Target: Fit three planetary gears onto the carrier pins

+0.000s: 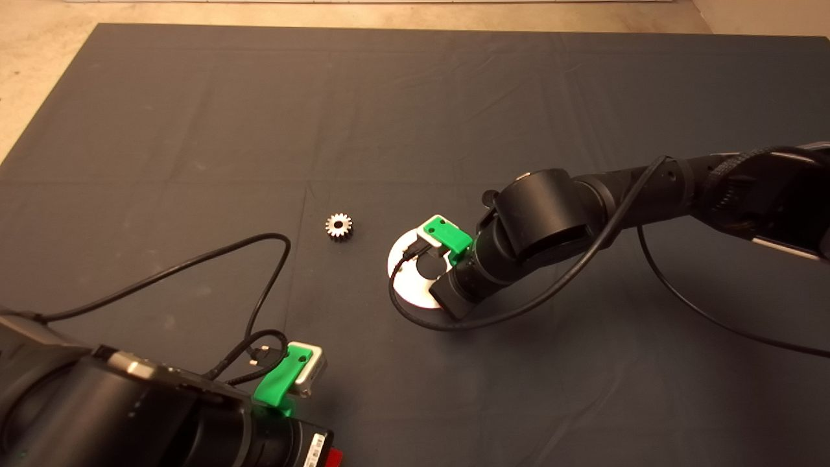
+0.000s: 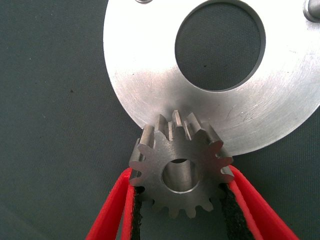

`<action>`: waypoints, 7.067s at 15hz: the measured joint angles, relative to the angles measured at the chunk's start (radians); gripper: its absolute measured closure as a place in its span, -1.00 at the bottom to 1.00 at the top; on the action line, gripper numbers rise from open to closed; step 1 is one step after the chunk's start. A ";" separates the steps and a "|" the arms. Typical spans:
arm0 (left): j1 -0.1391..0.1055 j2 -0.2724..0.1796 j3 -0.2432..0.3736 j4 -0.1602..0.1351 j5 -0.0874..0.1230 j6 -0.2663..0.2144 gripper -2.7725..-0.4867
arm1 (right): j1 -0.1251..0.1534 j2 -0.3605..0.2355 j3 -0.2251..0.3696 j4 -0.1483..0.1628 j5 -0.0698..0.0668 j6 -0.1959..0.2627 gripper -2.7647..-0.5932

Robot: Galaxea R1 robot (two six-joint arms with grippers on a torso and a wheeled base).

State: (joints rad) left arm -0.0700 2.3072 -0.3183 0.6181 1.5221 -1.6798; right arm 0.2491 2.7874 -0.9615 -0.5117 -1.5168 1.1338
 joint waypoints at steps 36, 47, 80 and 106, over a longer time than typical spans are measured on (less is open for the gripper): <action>-0.003 -0.011 0.000 0.000 -0.034 -0.001 0.12 | 0.036 -0.022 0.008 -0.004 -0.020 -0.010 0.70; -0.003 -0.092 0.000 0.000 -0.092 -0.001 0.12 | 0.036 -0.022 0.009 -0.004 -0.020 -0.023 0.70; -0.019 -0.105 0.000 0.000 -0.116 0.000 0.12 | 0.015 -0.022 -0.020 -0.007 -0.018 -0.053 0.70; -0.019 -0.105 0.000 0.000 -0.148 0.000 0.12 | 0.005 -0.014 -0.037 -0.038 -0.032 -0.053 0.70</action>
State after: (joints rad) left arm -0.0894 2.2019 -0.3183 0.6181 1.3738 -1.6794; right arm 0.2546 2.7738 -0.9981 -0.5500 -1.5489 1.0809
